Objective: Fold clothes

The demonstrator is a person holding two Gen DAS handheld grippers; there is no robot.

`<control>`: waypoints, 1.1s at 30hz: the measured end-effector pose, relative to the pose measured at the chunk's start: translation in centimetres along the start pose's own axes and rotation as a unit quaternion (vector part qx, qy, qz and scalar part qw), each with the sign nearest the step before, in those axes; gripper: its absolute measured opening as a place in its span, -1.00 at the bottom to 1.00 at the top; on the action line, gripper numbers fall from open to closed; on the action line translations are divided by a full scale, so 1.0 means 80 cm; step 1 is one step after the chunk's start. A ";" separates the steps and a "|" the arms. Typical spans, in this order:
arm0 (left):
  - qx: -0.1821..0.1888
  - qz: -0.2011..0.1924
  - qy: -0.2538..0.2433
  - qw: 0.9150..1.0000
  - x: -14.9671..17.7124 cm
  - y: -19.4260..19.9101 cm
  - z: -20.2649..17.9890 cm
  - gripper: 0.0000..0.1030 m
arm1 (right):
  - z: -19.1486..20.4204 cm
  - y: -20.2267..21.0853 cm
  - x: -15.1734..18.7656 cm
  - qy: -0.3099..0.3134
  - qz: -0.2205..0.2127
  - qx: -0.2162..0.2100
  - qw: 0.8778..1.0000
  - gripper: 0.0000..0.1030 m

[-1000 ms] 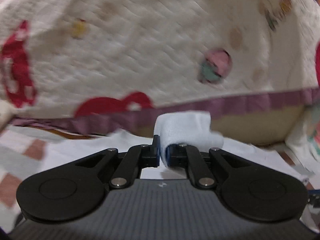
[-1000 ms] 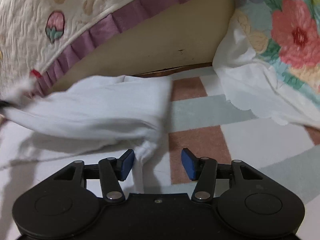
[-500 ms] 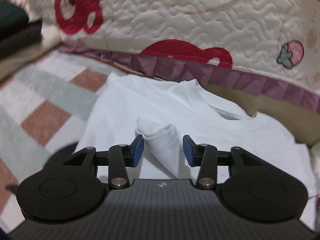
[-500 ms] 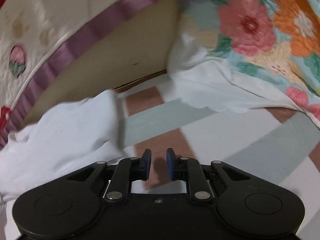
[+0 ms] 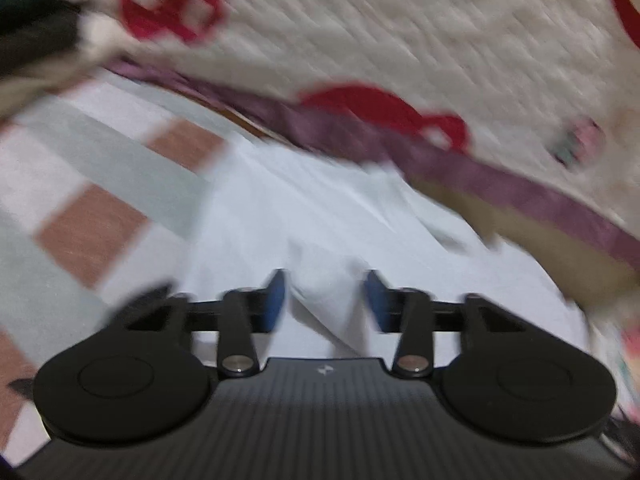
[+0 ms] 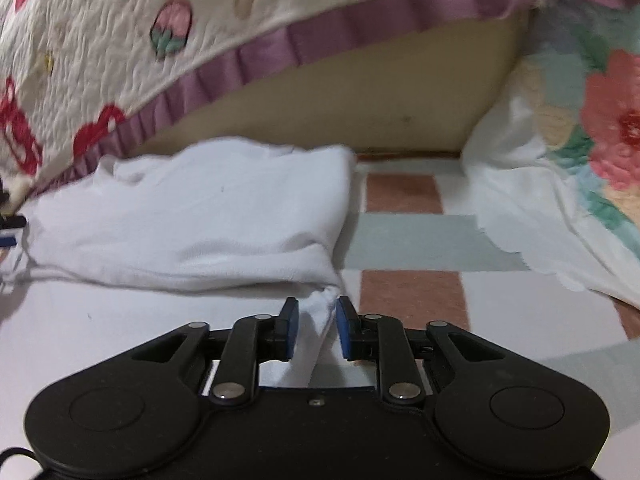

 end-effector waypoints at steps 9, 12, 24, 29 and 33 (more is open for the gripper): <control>0.032 0.019 -0.107 0.994 0.021 -0.023 -0.041 -0.96 | -0.009 -0.012 -0.019 0.006 -0.004 -0.015 1.000 -0.82; 0.065 -0.018 -0.161 0.985 0.005 -0.010 -0.066 -0.96 | -0.017 -0.011 -0.018 -0.037 0.004 -0.005 0.999 -0.83; 0.013 0.033 -0.093 0.995 0.022 0.023 0.005 -0.57 | -0.037 0.008 0.000 -0.042 0.012 0.051 0.998 -0.98; 0.020 0.007 -0.068 0.997 0.009 0.021 -0.004 -0.29 | -0.011 0.023 -0.012 0.028 -0.014 0.010 0.999 -0.81; 0.023 -0.010 -0.103 0.994 0.015 0.025 -0.008 -0.25 | 0.025 0.021 -0.017 0.106 -0.009 -0.018 0.994 -0.19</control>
Point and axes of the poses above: each gripper's, at about its wrist camera, not at the fingertips, and y roughly against the way its jaws point, z to its left, x to its underside, the point moved 5 cm from there along -y, roughly the way its jaws point, and after that the axes turned 10 degrees about -z, right-handed, at the moved point
